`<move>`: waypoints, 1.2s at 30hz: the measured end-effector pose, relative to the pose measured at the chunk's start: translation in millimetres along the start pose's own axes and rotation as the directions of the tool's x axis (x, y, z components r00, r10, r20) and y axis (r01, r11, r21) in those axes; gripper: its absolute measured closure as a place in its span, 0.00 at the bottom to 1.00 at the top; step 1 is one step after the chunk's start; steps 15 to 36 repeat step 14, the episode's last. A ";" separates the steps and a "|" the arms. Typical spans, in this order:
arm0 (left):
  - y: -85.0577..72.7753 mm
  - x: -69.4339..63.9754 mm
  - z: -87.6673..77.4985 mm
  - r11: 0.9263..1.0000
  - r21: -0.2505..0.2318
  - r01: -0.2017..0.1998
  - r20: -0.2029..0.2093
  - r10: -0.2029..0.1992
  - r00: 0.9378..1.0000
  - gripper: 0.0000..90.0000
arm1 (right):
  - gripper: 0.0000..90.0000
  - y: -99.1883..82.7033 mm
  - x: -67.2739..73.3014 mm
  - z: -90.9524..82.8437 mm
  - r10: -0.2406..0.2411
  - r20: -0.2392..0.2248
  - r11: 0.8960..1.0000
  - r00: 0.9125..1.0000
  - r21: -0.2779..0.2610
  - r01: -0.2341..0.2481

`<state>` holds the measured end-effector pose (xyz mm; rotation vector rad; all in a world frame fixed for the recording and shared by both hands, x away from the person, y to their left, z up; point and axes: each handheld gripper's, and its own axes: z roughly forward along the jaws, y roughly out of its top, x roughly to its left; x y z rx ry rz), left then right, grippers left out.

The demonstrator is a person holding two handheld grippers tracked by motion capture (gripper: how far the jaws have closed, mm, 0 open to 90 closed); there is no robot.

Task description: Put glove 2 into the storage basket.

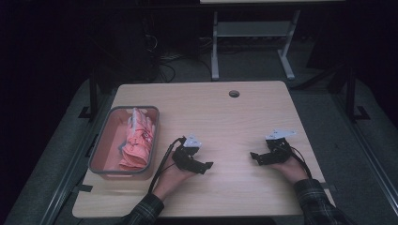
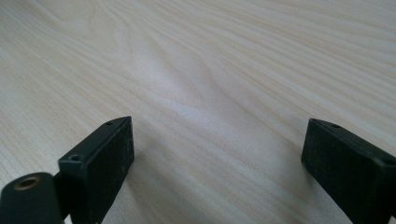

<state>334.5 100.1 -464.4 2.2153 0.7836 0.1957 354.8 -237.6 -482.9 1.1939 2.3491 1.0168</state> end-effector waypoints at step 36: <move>-11.5 -6.0 9.6 0.997 -0.010 -0.073 -0.064 0.072 0.995 0.15 | 0.08 -1.3 -7.3 -2.3 0.054 -0.021 0.998 0.998 -0.015 -0.054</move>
